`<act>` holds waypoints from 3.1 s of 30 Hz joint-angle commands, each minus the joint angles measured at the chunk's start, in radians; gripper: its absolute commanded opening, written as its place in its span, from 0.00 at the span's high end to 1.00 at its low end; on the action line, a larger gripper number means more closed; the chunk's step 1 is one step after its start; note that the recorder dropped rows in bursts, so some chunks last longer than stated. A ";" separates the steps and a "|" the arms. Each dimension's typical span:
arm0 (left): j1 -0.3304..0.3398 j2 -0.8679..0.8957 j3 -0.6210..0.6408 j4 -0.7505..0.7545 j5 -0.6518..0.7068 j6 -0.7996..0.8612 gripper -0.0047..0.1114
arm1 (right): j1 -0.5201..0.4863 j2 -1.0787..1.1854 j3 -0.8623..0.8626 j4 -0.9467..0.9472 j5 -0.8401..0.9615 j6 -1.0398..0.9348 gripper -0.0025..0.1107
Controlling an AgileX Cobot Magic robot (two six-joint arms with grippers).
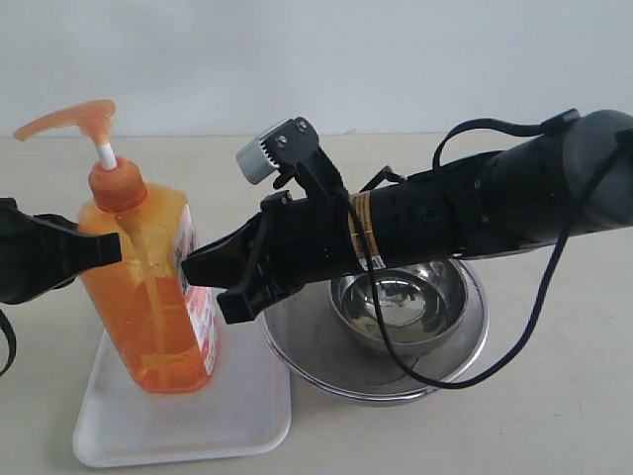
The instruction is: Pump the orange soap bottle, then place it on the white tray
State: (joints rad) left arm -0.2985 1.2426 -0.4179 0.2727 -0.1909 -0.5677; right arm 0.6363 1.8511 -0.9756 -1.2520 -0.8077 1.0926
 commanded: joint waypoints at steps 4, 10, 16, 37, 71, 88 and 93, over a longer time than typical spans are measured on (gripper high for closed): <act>-0.004 0.004 -0.006 0.031 -0.030 -0.024 0.92 | 0.001 -0.003 -0.001 -0.005 -0.035 0.012 0.96; -0.004 0.004 -0.006 0.032 -0.002 -0.024 0.92 | 0.001 -0.003 -0.001 -0.007 -0.029 0.016 0.96; -0.004 0.004 -0.006 0.032 0.060 -0.024 0.92 | 0.001 -0.003 -0.001 -0.007 0.058 0.016 0.96; -0.073 0.004 -0.006 0.051 0.072 -0.058 0.92 | 0.001 -0.003 -0.003 0.109 0.043 -0.120 0.96; -0.073 -0.042 -0.004 0.068 0.114 -0.084 0.92 | 0.001 -0.003 -0.003 0.185 0.069 -0.171 0.96; -0.073 -0.422 0.055 0.083 0.259 -0.073 0.92 | 0.001 -0.180 0.049 0.377 0.362 -0.250 0.96; -0.073 -0.524 0.106 0.083 0.197 -0.099 0.92 | 0.001 -0.327 0.116 0.468 0.450 -0.330 0.96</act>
State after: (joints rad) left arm -0.3625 0.7697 -0.3397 0.3582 0.0546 -0.6530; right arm 0.6367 1.6074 -0.8939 -0.8389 -0.3956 0.8132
